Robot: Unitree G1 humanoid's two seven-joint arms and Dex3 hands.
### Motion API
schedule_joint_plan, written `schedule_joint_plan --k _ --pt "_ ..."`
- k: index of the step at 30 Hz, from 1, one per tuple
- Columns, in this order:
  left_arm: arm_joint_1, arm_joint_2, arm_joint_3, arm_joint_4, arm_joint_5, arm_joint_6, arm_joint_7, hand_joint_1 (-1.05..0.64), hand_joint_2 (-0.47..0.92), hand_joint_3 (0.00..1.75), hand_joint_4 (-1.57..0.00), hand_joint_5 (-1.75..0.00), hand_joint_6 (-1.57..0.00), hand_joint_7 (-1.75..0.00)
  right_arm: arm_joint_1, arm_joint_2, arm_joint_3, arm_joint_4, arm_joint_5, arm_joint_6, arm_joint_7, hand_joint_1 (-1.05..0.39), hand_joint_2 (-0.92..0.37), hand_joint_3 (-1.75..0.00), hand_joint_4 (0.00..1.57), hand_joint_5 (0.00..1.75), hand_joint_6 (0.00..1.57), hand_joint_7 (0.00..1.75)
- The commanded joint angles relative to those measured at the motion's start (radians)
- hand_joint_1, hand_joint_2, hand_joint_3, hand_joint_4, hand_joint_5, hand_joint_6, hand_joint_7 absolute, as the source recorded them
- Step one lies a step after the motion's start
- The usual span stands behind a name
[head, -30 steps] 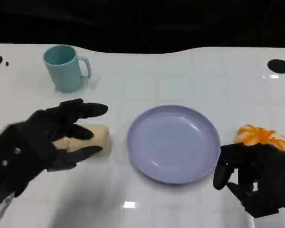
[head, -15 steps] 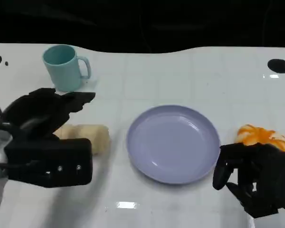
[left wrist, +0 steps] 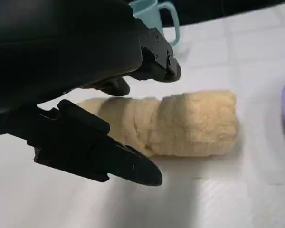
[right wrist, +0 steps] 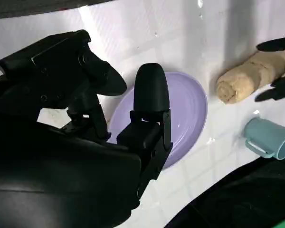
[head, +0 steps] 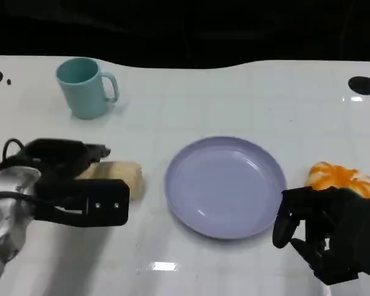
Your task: Grasp the towel on the left side of the plate with the left hand and place it into the plate.
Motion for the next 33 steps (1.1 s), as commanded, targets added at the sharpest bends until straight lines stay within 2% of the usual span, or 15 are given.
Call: schedule_joint_plan --k 1,8,9,12,13,14,15,18,20,24,26,27,29,32,33 --pt "-0.082 -0.044 -0.044 0.197 0.029 -0.033 0.056 -0.56 0.92 0.01 -0.46 -0.16 -0.42 -0.03 0.004 -0.012 -0.004 -0.022 -0.006 0.010 -0.004 -0.01 -0.56 -1.08 0.71 1.74 0.70 1.41" --pt "-0.150 -0.100 -0.065 0.387 0.025 -0.087 0.153 -0.43 0.92 0.12 -0.64 -0.18 -0.65 -0.07 0.004 -0.012 -0.005 -0.022 -0.004 0.010 -0.004 -0.02 -0.56 -1.08 0.72 1.74 0.70 1.41" --pt "-0.144 -0.103 -0.058 0.394 0.024 -0.103 0.213 -0.31 0.92 0.11 -0.74 -0.42 -0.83 -0.07 0.002 -0.013 -0.005 -0.021 -0.006 0.010 -0.004 -0.02 -0.56 -1.08 0.72 1.74 0.70 1.40" --pt "-0.132 -0.109 -0.051 0.420 0.029 -0.155 0.381 -0.16 0.92 0.04 -0.85 -1.05 -1.16 -0.08 -0.004 -0.014 -0.004 -0.018 -0.007 0.015 -0.003 -0.02 -0.56 -1.08 0.73 1.74 0.70 1.41" --pt "-0.133 -0.110 -0.052 0.431 0.029 -0.171 0.414 -0.15 0.91 0.03 -0.87 -1.30 -1.22 -0.09 -0.006 -0.014 -0.004 -0.018 -0.007 0.017 -0.002 -0.02 -0.56 -1.07 0.72 1.74 0.70 1.41" --pt "-0.131 -0.108 -0.056 0.442 0.033 -0.195 0.464 -0.15 0.91 0.02 -0.88 -1.42 -1.25 -0.09 -0.006 -0.013 -0.005 -0.015 -0.005 0.016 -0.002 -0.02 -0.56 -1.07 0.72 1.74 0.70 1.41" --pt "-0.130 -0.106 -0.059 0.452 0.037 -0.215 0.505 -0.16 0.91 0.07 -0.92 -1.61 -1.24 -0.31 -0.006 -0.013 -0.005 -0.013 -0.004 0.013 -0.002 -0.02 -0.57 -1.07 0.72 1.74 0.70 1.40" --pt "-0.132 -0.100 -0.065 0.465 0.044 -0.245 0.565 -0.18 0.90 0.22 -0.93 -1.73 -0.85 -1.28 -0.006 -0.010 -0.006 -0.005 0.001 0.005 -0.002 -0.02 -0.57 -1.07 0.72 1.74 0.70 1.40" --pt "-0.134 -0.099 -0.065 0.460 0.046 -0.247 0.576 -0.19 0.88 0.30 -0.91 -1.74 -0.70 -1.63 -0.004 -0.007 -0.008 0.000 0.004 0.002 -0.003 -0.01 -0.56 -1.08 0.72 1.74 0.70 1.40" --pt "-0.141 -0.096 -0.058 0.446 0.038 -0.243 0.562 -0.20 0.87 0.36 -0.90 -1.75 -0.64 -1.74 -0.004 -0.004 -0.011 0.007 0.009 -0.003 -0.006 -0.01 -0.55 -1.09 0.72 1.74 0.71 1.40" --pt "-0.149 -0.098 -0.045 0.427 0.028 -0.232 0.560 -0.20 0.87 0.36 -0.90 -1.75 -0.62 -1.73 -0.007 -0.002 -0.010 0.009 0.009 0.002 -0.007 -0.01 -0.55 -1.09 0.72 1.74 0.71 1.40" --pt "-0.154 -0.101 -0.037 0.415 0.023 -0.224 0.556 -0.21 0.87 0.36 -0.89 -1.75 -0.63 -1.63 -0.009 0.000 -0.011 0.013 0.010 0.003 -0.008 -0.02 -0.55 -1.09 0.72 1.74 0.71 1.40" --pt "-0.155 -0.108 -0.021 0.380 0.011 -0.204 0.551 -0.20 0.84 0.37 -0.88 -1.75 -0.58 -1.70 -0.010 0.004 -0.012 0.019 0.012 -0.001 -0.011 -0.01 -0.56 -1.08 0.72 1.74 0.71 1.41" --pt "-0.138 -0.122 0.004 0.289 -0.002 -0.135 0.523 -0.21 0.71 0.62 -0.86 -1.75 -0.57 -1.74 -0.009 0.009 -0.012 0.022 0.011 -0.006 -0.016 -0.01 -0.56 -1.07 0.72 1.75 0.71 1.41" --pt "-0.130 -0.127 0.014 0.253 -0.009 -0.111 0.507 -0.21 0.68 0.65 -0.85 -1.75 -0.60 -1.62 -0.008 0.009 -0.012 0.022 0.012 -0.008 -0.016 -0.01 -0.57 -1.07 0.72 1.75 0.70 1.41"
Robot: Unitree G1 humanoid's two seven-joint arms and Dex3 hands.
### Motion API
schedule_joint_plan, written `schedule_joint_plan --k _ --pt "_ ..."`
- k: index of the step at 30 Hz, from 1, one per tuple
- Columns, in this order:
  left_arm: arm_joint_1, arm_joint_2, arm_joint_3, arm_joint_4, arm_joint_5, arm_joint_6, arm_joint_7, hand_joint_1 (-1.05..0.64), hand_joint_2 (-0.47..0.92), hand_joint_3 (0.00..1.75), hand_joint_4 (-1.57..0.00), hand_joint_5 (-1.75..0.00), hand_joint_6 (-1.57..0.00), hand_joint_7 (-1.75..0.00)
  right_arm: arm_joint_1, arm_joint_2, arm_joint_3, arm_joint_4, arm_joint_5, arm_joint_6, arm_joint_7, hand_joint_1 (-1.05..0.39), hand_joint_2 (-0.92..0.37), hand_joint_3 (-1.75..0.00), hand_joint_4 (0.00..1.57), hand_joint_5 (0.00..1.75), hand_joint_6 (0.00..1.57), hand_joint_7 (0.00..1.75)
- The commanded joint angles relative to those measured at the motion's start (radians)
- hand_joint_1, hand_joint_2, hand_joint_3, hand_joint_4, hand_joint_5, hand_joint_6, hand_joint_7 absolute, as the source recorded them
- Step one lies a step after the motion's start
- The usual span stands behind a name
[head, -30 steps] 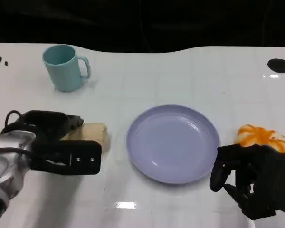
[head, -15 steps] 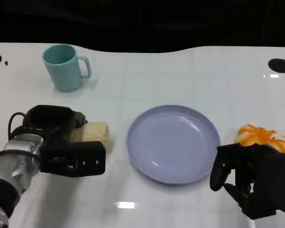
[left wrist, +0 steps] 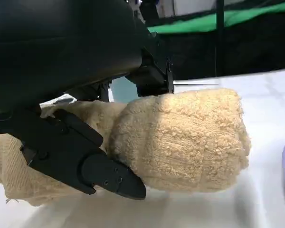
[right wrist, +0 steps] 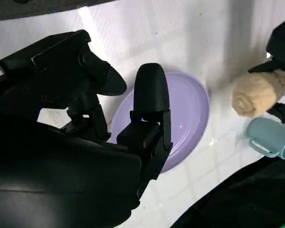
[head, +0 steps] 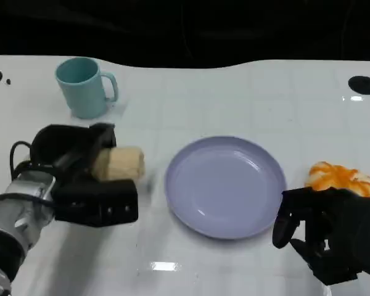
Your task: Grasp the towel on the left side of the plate with the left hand and place it into the plate.
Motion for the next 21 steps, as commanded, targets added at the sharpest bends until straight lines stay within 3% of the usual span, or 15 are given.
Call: schedule_joint_plan --k 1,6,14,16,21 --pt "0.023 -0.010 0.050 -0.151 -0.038 0.092 -0.057 -0.20 0.67 0.66 -0.85 -1.75 -0.63 -1.56 -0.003 -0.001 -0.012 0.004 0.005 -0.011 -0.008 -0.01 -0.57 -1.07 0.72 1.75 0.70 1.41" --pt "0.073 -0.023 0.073 -0.331 -0.069 0.115 -0.115 -0.19 0.62 0.75 -0.88 -1.75 -0.61 -1.73 0.001 -0.005 -0.007 0.002 0.001 -0.009 -0.008 -0.01 -0.58 -1.06 0.71 1.74 0.70 1.41" --pt "0.111 -0.078 0.070 -0.560 -0.103 0.201 -0.279 -0.20 0.59 0.78 -0.89 -1.75 -0.61 -1.73 0.005 -0.005 0.000 -0.008 -0.001 0.001 -0.007 -0.01 -0.60 -1.03 0.70 1.75 0.69 1.41" --pt "0.114 -0.095 0.062 -0.591 -0.104 0.204 -0.300 -0.20 0.57 0.87 -0.90 -1.75 -0.60 -1.74 0.004 -0.007 0.001 -0.009 -0.001 -0.003 -0.006 -0.01 -0.61 -1.02 0.71 1.75 0.69 1.42" --pt "0.108 -0.158 0.024 -0.604 -0.086 0.209 -0.314 -0.18 0.53 0.89 -0.91 -1.75 -0.60 -1.75 0.003 -0.012 0.010 -0.029 -0.006 0.021 -0.002 -0.01 -0.62 -1.00 0.70 1.74 0.68 1.41"
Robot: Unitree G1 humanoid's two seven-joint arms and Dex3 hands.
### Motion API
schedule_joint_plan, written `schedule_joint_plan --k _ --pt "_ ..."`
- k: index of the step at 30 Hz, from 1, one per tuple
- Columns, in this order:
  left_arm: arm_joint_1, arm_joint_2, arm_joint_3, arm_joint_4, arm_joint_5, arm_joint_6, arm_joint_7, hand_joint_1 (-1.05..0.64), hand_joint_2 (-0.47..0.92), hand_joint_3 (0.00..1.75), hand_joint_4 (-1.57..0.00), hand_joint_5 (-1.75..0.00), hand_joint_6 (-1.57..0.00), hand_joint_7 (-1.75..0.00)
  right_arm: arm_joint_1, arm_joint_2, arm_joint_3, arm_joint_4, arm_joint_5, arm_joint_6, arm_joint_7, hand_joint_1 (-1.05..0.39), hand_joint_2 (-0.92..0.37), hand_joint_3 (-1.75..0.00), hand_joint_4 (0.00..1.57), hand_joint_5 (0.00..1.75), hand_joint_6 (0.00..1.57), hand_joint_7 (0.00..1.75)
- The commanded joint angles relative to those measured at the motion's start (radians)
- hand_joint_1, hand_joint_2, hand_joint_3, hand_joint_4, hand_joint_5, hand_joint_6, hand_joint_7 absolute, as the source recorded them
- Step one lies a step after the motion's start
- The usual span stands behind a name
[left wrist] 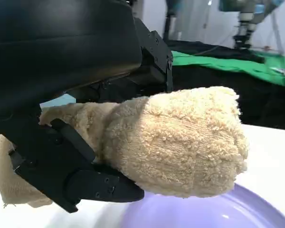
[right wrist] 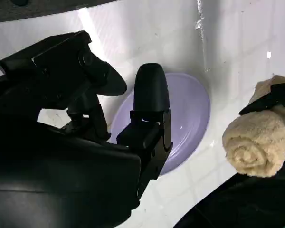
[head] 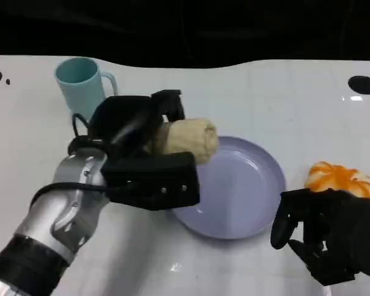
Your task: Grasp the towel on the left side of the plate with the left hand and place it into the plate.
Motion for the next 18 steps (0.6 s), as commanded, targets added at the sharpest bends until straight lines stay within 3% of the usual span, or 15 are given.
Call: schedule_joint_plan --k 1,11,12,13,14,15,16,18 --pt "-0.001 -0.044 -0.039 -0.014 0.020 0.016 -0.023 -0.18 0.52 0.89 -0.90 -1.75 -0.59 -1.75 0.003 -0.016 0.002 -0.033 -0.007 0.020 0.003 -0.01 -0.62 -1.00 0.70 1.74 0.68 1.41" --pt "-0.011 -0.141 -0.101 0.084 0.036 0.028 -0.024 -0.21 0.54 0.86 -0.89 -1.75 -0.62 -1.71 0.009 -0.018 0.019 -0.053 -0.014 0.030 0.000 -0.01 -0.60 -1.02 0.72 1.74 0.69 1.40" --pt "-0.013 -0.152 -0.098 0.099 0.021 0.026 -0.033 -0.21 0.58 0.81 -0.88 -1.75 -0.64 -1.60 0.010 -0.020 0.020 -0.051 -0.014 0.026 0.001 -0.01 -0.60 -1.02 0.72 1.75 0.69 1.40" --pt "-0.015 -0.161 -0.096 0.109 0.007 0.029 -0.048 -0.20 0.62 0.74 -0.80 -1.75 -0.68 -1.36 0.010 -0.022 0.019 -0.051 -0.013 0.023 0.003 -0.01 -0.60 -1.02 0.73 1.75 0.69 1.40" --pt "-0.017 -0.167 -0.093 0.115 -0.004 0.032 -0.060 -0.20 0.69 0.59 -0.68 -1.68 -0.75 -0.99 0.011 -0.023 0.019 -0.050 -0.013 0.021 0.004 -0.02 -0.59 -1.03 0.73 1.75 0.70 1.40" --pt "-0.021 -0.168 -0.096 0.115 -0.006 0.043 -0.083 -0.20 0.74 0.48 -0.63 -1.65 -0.80 -0.79 0.011 -0.025 0.019 -0.050 -0.014 0.019 0.004 -0.02 -0.59 -1.03 0.74 1.75 0.70 1.40" --pt "-0.026 -0.164 -0.103 0.111 -0.005 0.054 -0.113 -0.25 0.82 0.33 -0.53 -1.47 -0.76 -0.51 0.011 -0.028 0.019 -0.051 -0.016 0.020 0.004 -0.02 -0.59 -1.03 0.73 1.75 0.70 1.39" --pt "-0.040 -0.148 -0.125 0.100 0.014 0.070 -0.172 -0.33 0.89 0.19 -0.40 -1.12 -0.67 -0.22 0.012 -0.029 0.017 -0.049 -0.014 0.017 0.004 -0.02 -0.59 -1.04 0.71 1.74 0.69 1.39"
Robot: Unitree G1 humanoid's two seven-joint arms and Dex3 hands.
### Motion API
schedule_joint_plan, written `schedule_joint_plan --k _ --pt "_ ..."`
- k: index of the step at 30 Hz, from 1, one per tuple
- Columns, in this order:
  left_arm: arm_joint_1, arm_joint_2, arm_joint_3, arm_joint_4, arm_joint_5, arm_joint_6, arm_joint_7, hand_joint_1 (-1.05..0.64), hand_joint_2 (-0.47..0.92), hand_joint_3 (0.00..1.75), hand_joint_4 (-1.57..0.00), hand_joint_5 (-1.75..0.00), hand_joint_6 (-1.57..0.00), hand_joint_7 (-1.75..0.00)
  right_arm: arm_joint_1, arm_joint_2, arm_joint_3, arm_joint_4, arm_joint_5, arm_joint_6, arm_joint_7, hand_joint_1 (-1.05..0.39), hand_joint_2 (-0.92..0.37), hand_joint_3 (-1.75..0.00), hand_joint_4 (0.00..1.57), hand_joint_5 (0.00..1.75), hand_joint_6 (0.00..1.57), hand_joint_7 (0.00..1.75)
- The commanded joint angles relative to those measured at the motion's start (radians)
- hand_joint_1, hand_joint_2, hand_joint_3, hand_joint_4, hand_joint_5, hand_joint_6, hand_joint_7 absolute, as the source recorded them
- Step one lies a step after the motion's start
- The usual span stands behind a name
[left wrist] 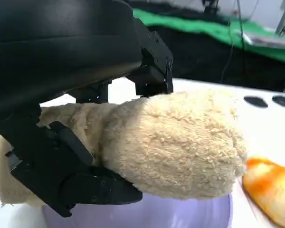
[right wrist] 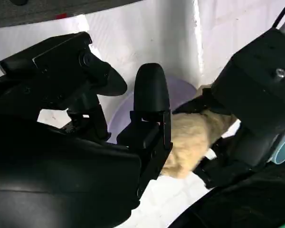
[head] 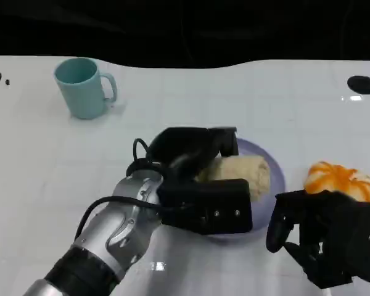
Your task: Grasp the towel on the left side of the plate with the left hand and place it into the plate.
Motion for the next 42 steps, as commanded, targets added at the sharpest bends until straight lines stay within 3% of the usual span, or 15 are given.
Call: schedule_joint_plan --k 1,2,5,13,19,27,31,36,38,39,42 --pt "-0.042 0.031 -0.030 -0.017 0.021 0.035 -0.121 -0.38 0.91 0.16 -0.34 -0.90 -0.62 -0.13 0.009 -0.020 -0.005 -0.001 -0.003 -0.010 0.003 -0.02 -0.59 -1.04 0.71 1.74 0.69 1.39" --pt "-0.043 0.035 -0.033 -0.023 0.023 0.038 -0.138 -0.44 0.91 0.10 -0.29 -0.65 -0.54 -0.05 0.010 -0.018 -0.006 -0.001 0.000 -0.007 0.003 -0.02 -0.59 -1.04 0.71 1.74 0.69 1.39" --pt "-0.036 0.044 -0.036 -0.046 0.026 0.044 -0.165 -0.55 0.91 0.03 -0.23 -0.43 -0.43 -0.01 0.012 -0.020 -0.009 0.005 0.005 -0.019 0.004 -0.02 -0.59 -1.04 0.71 1.74 0.69 1.39" --pt "-0.027 0.081 -0.045 -0.134 0.055 0.060 -0.225 -0.70 0.92 0.01 -0.14 -0.39 -0.28 0.00 0.011 -0.023 -0.015 0.010 0.010 -0.012 0.006 -0.03 -0.59 -1.03 0.71 1.75 0.68 1.40" --pt "0.014 0.105 0.013 -0.246 -0.010 0.090 -0.279 -0.62 0.92 0.08 -0.18 -0.42 -0.32 -0.02 0.013 -0.026 -0.020 0.023 0.011 -0.042 0.005 -0.02 -0.60 -1.02 0.71 1.75 0.69 1.40" --pt "0.125 0.153 0.176 -0.434 -0.240 0.104 -0.371 -0.42 0.92 0.17 -0.31 -0.63 -0.54 -0.10 0.015 -0.019 -0.025 0.023 0.018 -0.051 0.008 -0.02 -0.59 -1.04 0.72 1.75 0.69 1.40" --pt "0.187 0.157 0.280 -0.579 -0.384 0.244 -0.442 -0.37 0.92 0.20 -0.38 -0.73 -0.60 -0.12 0.021 -0.017 -0.020 0.019 0.014 -0.056 0.005 -0.01 -0.59 -1.04 0.71 1.75 0.69 1.39" --pt "0.272 0.163 0.405 -0.710 -0.556 0.375 -0.467 -0.23 0.92 0.25 -0.71 -0.94 -0.84 -0.22 0.019 -0.012 -0.012 0.019 0.010 -0.053 0.002 0.00 -0.59 -1.05 0.71 1.75 0.69 1.41" --pt "0.310 0.164 0.454 -0.739 -0.629 0.404 -0.469 -0.20 0.92 0.30 -0.74 -1.07 -0.93 -0.28 0.016 -0.012 -0.008 0.014 0.005 -0.039 0.001 -0.01 -0.58 -1.05 0.72 1.75 0.69 1.41" --pt "0.327 0.169 0.478 -0.756 -0.665 0.430 -0.472 -0.18 0.86 0.44 -0.73 -1.23 -0.95 -0.45 0.015 -0.012 -0.008 0.012 0.004 -0.035 0.001 -0.01 -0.58 -1.05 0.72 1.75 0.69 1.42" --pt "0.362 0.193 0.515 -0.808 -0.733 0.512 -0.472 -0.13 0.61 0.96 -0.74 -1.46 -0.83 -1.03 0.018 -0.010 -0.009 0.014 0.007 -0.045 0.001 0.00 -0.59 -1.05 0.72 1.75 0.69 1.41"
